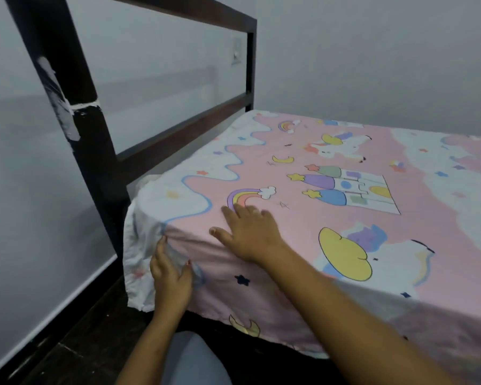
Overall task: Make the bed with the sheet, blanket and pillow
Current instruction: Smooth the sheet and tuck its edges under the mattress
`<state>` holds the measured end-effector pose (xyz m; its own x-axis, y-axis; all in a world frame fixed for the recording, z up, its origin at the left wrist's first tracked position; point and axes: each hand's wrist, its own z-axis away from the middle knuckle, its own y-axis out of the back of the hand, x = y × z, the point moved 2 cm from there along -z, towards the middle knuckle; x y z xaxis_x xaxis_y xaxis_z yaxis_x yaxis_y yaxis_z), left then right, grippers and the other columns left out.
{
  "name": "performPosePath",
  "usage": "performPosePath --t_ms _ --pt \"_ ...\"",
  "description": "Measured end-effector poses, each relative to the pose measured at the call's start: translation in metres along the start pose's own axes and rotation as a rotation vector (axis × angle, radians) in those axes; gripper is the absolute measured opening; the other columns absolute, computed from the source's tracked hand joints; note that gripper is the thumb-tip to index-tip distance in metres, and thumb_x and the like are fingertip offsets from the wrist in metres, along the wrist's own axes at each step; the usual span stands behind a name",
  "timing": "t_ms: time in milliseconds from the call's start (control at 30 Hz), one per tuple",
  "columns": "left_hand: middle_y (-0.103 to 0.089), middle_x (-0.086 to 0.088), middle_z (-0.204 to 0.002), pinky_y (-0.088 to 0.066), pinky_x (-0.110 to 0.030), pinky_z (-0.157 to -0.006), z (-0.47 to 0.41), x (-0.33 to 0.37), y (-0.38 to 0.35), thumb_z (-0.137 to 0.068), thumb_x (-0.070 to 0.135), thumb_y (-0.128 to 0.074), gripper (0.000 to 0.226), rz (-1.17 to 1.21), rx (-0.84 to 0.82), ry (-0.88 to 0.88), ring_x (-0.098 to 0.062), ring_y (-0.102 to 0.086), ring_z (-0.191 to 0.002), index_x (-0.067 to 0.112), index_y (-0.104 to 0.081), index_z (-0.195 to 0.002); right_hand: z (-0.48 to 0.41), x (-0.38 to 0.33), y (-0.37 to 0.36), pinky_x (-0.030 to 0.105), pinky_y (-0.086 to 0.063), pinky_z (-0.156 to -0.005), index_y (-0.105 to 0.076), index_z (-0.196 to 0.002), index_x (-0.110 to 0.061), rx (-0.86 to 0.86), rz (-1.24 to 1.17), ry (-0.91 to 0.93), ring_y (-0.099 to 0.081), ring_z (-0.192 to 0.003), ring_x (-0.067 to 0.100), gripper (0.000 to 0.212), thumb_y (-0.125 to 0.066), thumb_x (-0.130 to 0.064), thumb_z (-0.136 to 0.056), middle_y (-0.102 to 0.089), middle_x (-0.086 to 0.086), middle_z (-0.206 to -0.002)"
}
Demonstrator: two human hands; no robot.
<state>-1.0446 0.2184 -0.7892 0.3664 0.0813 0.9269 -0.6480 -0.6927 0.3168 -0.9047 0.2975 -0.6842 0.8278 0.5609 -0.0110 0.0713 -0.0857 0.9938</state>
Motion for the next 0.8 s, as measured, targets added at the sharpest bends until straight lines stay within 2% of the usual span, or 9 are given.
performPosePath --t_ms 100,200,267,333,433,500,600,733,800 --pt "-0.039 -0.026 -0.138 -0.036 -0.045 -0.102 -0.022 0.022 0.022 -0.082 0.023 -0.049 0.057 0.008 0.200 0.061 -0.041 -0.041 -0.124 0.003 -0.039 -0.134 -0.009 -0.030 -0.021 0.054 -0.007 -0.115 -0.004 -0.152 -0.027 -0.067 -0.014 0.065 -0.006 -0.146 0.031 0.075 -0.019 -0.068 -0.091 -0.003 0.006 -0.160" --pt "-0.047 -0.022 -0.132 -0.041 -0.048 -0.100 -0.048 0.043 0.041 -0.084 0.007 -0.049 0.044 0.072 0.319 0.037 -0.038 -0.047 -0.119 0.004 -0.047 -0.128 -0.012 -0.061 -0.007 0.049 0.000 -0.117 -0.015 -0.151 -0.033 -0.165 -0.167 0.355 -0.001 -0.148 0.023 0.065 -0.034 -0.059 -0.095 -0.005 0.000 -0.161" --pt "-0.048 -0.014 -0.135 -0.039 -0.046 -0.103 -0.066 0.054 0.047 -0.089 0.004 -0.050 0.040 0.059 0.238 -0.057 -0.033 -0.047 -0.121 0.009 -0.050 -0.129 -0.020 -0.059 0.007 0.036 -0.007 -0.117 -0.035 -0.146 -0.029 -0.262 -0.460 0.423 -0.014 -0.146 0.016 0.052 -0.042 -0.046 -0.098 -0.021 -0.003 -0.158" --pt "-0.043 -0.009 -0.141 -0.032 -0.037 -0.109 -0.077 0.059 0.047 -0.095 0.012 -0.049 0.039 0.003 0.090 -0.146 -0.026 -0.041 -0.128 0.011 -0.048 -0.134 -0.030 -0.039 0.022 0.026 -0.014 -0.116 -0.045 -0.142 -0.022 -0.228 -0.706 0.330 -0.026 -0.142 0.012 0.046 -0.045 -0.038 -0.099 -0.034 -0.004 -0.152" --pt "-0.028 -0.004 -0.153 -0.015 -0.032 -0.115 -0.090 0.047 0.041 -0.099 0.024 -0.043 0.042 -0.166 -0.036 -0.136 -0.024 -0.024 -0.140 0.016 -0.043 -0.140 -0.054 -0.003 0.022 0.024 -0.016 -0.113 -0.040 -0.145 -0.022 -0.156 -0.624 0.168 -0.027 -0.141 0.012 0.046 -0.040 -0.037 -0.101 -0.033 -0.005 -0.153" --pt "-0.024 -0.002 -0.155 -0.012 -0.031 -0.114 -0.093 0.038 0.039 -0.100 0.028 -0.039 0.043 -0.211 -0.039 -0.114 -0.023 -0.019 -0.141 0.017 -0.041 -0.142 -0.070 -0.007 0.009 0.031 -0.013 -0.118 -0.032 -0.148 -0.029 -0.230 -0.506 0.194 -0.020 -0.144 0.014 0.050 -0.035 -0.044 -0.100 -0.026 -0.005 -0.156" --pt "-0.036 -0.010 -0.149 -0.021 -0.033 -0.111 -0.095 0.038 0.040 -0.100 0.028 -0.040 0.044 -0.176 0.040 -0.094 -0.028 -0.030 -0.136 0.012 -0.040 -0.141 -0.089 -0.046 -0.008 0.057 -0.006 -0.115 -0.021 -0.147 -0.045 -0.291 -0.345 0.288 -0.008 -0.147 0.016 0.052 -0.024 -0.058 -0.096 -0.013 -0.012 -0.159" --pt "-0.058 -0.020 -0.119 -0.045 -0.043 -0.094 -0.094 0.034 0.044 -0.098 0.030 -0.040 0.039 -0.186 0.179 -0.089 -0.038 -0.052 -0.112 0.008 -0.049 -0.128 -0.111 -0.091 -0.005 0.064 -0.004 -0.111 -0.024 -0.146 -0.045 -0.225 -0.294 0.337 -0.008 -0.147 0.015 0.044 -0.021 -0.045 -0.102 -0.011 -0.017 -0.158" --pt "-0.063 -0.018 -0.107 -0.050 -0.046 -0.082 -0.087 0.028 0.045 -0.098 0.035 -0.036 0.038 -0.228 0.231 -0.113 -0.039 -0.058 -0.099 0.010 -0.051 -0.122 -0.128 -0.101 -0.007 0.067 -0.004 -0.109 -0.029 -0.143 -0.046 -0.235 -0.316 0.331 -0.009 -0.146 0.015 0.042 -0.022 -0.039 -0.102 -0.017 -0.020 -0.156"
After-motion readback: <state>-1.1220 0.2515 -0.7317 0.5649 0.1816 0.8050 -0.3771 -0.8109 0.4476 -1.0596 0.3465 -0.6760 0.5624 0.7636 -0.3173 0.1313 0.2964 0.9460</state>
